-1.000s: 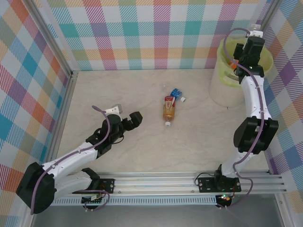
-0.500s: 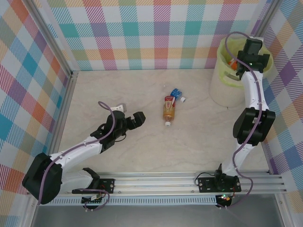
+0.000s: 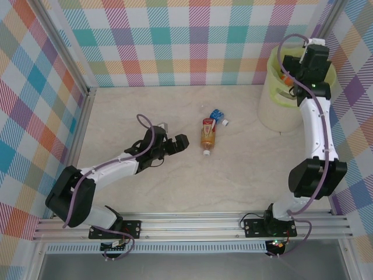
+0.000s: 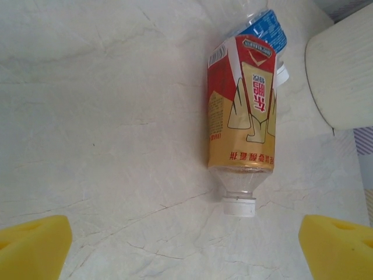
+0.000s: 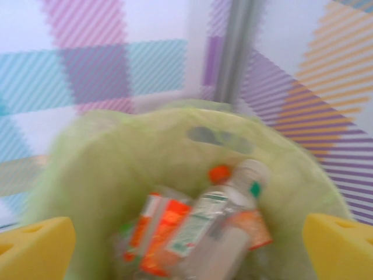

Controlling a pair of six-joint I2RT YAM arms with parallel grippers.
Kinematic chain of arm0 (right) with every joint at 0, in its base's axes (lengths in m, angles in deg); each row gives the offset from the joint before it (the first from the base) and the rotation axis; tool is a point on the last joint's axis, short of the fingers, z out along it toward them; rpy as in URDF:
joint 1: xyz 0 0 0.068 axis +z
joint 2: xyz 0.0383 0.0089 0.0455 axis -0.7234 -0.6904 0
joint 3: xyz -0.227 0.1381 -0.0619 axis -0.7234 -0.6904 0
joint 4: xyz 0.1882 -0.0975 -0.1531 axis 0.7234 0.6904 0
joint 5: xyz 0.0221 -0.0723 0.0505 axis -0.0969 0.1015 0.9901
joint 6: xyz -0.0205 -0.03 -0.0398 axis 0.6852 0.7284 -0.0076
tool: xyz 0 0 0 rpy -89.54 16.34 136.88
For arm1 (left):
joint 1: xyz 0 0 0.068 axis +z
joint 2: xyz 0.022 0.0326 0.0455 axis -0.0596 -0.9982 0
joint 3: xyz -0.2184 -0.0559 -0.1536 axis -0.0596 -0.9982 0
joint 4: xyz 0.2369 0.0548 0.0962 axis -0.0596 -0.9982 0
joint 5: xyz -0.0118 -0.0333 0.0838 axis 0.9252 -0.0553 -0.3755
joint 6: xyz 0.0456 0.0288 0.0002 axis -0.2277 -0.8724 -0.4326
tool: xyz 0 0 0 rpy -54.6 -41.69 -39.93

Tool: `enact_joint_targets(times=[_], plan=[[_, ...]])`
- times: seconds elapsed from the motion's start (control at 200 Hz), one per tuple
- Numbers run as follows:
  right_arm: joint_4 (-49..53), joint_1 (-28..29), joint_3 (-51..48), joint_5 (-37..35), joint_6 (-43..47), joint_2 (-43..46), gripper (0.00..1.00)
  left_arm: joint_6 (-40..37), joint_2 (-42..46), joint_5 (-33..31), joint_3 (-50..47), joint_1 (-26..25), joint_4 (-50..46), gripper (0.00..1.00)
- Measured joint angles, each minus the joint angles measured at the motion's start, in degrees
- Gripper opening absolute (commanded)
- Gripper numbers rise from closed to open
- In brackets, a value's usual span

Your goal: Put the plastic bottles in the bin

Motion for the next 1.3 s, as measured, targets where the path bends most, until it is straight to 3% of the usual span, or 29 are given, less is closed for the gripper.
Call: enact_joint_targets(times=[0.215,0.45,0.64,1.02,1.3], plan=[[-0.57,5.79,-6.01,15.93,-1.2,3.58,1.0,0.63,-2.19,1.81,1.75,0.0,-1.7,1.0],[0.26,10.38,-7.34,31.85,-2.43,-2.91,1.0,2.05,-1.27,1.46,-0.7,0.0,0.44,1.0],[3.3,12.92,-6.1,36.24,-2.54,-11.28,1.0,2.14,0.26,1.42,-2.47,0.0,1.16,1.0],[12.0,15.02,6.45,39.23,-2.08,-31.78,1.0,2.12,0.26,1.44,-2.47,0.0,1.38,1.0],[17.7,16.61,14.01,40.04,-1.95,-39.98,1.0,1.92,0.26,1.44,-2.47,0.0,1.36,1.0]])
